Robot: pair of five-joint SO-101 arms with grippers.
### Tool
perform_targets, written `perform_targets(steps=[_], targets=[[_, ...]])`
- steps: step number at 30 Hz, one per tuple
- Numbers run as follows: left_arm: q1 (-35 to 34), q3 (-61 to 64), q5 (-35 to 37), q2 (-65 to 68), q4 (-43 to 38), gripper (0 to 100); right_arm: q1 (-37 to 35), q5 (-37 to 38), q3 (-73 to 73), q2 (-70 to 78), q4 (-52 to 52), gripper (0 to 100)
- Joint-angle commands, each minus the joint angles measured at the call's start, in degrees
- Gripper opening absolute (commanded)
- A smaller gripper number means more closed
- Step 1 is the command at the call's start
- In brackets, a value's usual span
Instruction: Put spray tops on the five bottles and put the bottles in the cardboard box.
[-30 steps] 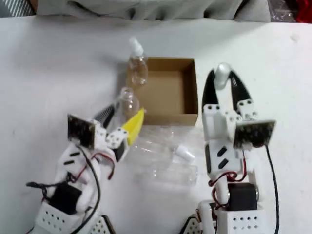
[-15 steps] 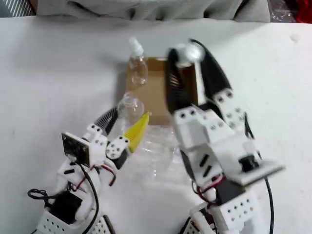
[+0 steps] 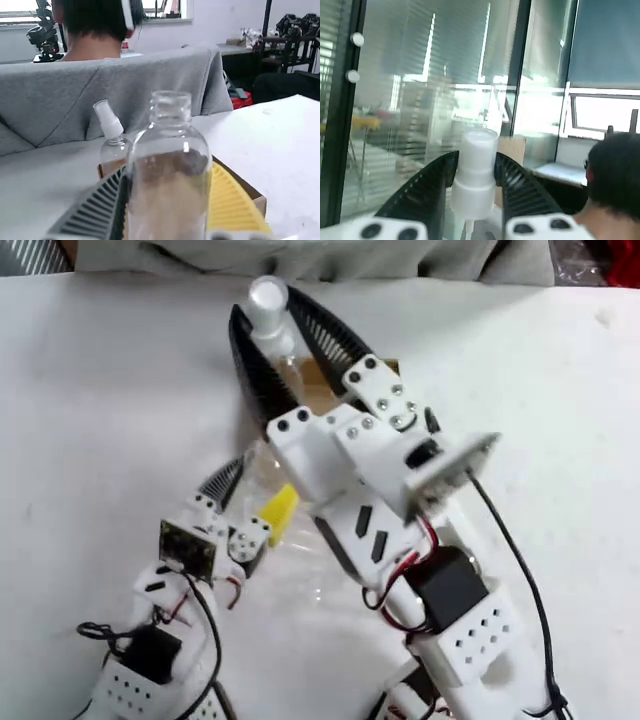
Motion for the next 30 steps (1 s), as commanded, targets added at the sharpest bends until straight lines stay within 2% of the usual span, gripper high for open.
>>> perform_targets(steps=[1,7,10,14,30], targets=[[-1.10,-0.09,-0.97,-0.92,-2.37,3,3.21,-0.35,-2.99,0.13,1.98,1.5],[-1.36,-0.09,-0.97,-0.92,-2.37,3,3.12,-0.70,-2.99,-3.21,7.43,1.5],[-1.36,-0.09,-0.97,-0.92,-2.37,3,1.36,-4.92,-2.99,-5.76,8.66,1.5],[-1.36,-0.09,-0.97,-0.92,-2.29,3,1.19,-5.63,-2.99,-6.55,10.51,1.5],[-1.36,-0.09,-0.97,-0.92,-2.29,3,0.57,-5.63,4.84,-11.12,10.07,1.5]])
